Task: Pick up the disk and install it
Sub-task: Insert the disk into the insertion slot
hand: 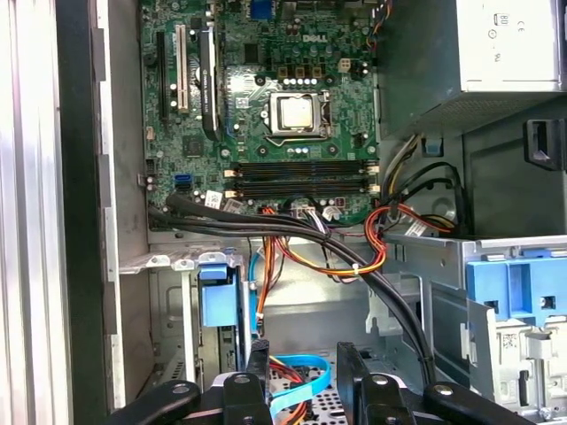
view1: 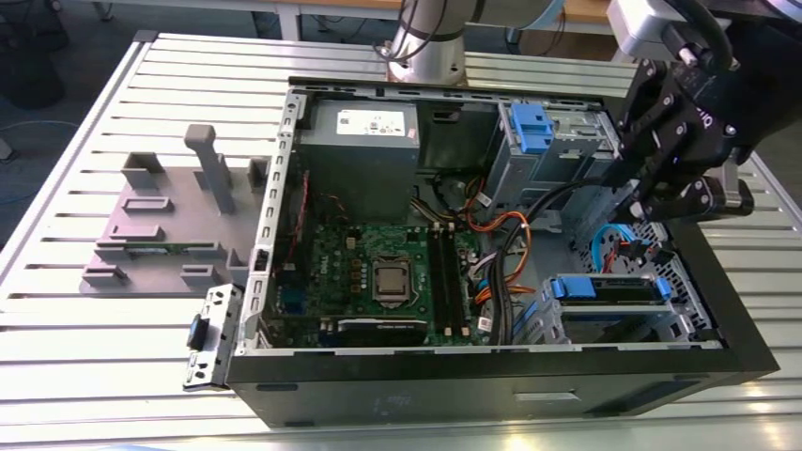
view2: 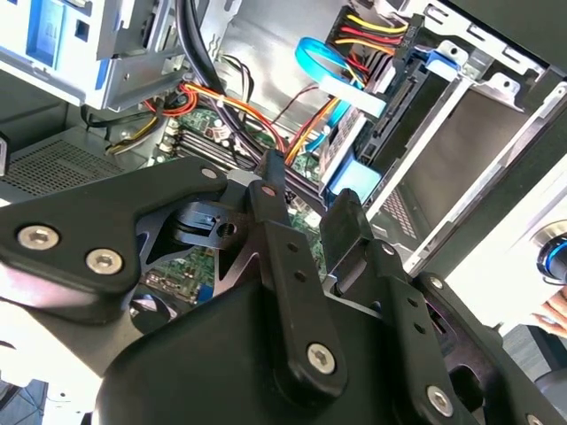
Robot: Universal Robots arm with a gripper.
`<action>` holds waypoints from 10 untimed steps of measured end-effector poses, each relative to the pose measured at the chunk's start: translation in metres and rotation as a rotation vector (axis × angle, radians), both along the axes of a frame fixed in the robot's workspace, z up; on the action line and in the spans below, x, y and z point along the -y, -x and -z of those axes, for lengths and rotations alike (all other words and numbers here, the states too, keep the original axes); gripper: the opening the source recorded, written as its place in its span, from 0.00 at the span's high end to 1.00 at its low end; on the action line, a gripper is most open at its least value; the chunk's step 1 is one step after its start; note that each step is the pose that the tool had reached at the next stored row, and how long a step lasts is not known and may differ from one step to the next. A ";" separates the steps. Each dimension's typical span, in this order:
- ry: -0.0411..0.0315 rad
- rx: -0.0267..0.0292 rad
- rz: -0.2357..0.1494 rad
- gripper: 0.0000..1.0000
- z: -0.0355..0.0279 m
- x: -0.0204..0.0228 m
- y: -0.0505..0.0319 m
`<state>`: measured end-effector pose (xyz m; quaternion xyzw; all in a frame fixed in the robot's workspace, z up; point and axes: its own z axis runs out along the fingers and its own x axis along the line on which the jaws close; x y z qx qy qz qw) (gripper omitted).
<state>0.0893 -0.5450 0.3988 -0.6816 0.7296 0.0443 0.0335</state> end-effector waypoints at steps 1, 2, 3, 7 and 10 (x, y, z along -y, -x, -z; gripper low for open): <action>-0.0001 0.0000 0.000 0.56 0.0000 -0.0002 0.0000; 0.0000 0.0000 0.000 0.56 0.0000 -0.0004 0.0000; 0.0000 0.0000 0.000 0.56 0.0000 -0.0006 0.0000; -0.0001 0.0000 0.000 0.56 0.0000 -0.0013 0.0000; -0.0001 0.0000 0.000 0.56 0.0000 -0.0019 0.0000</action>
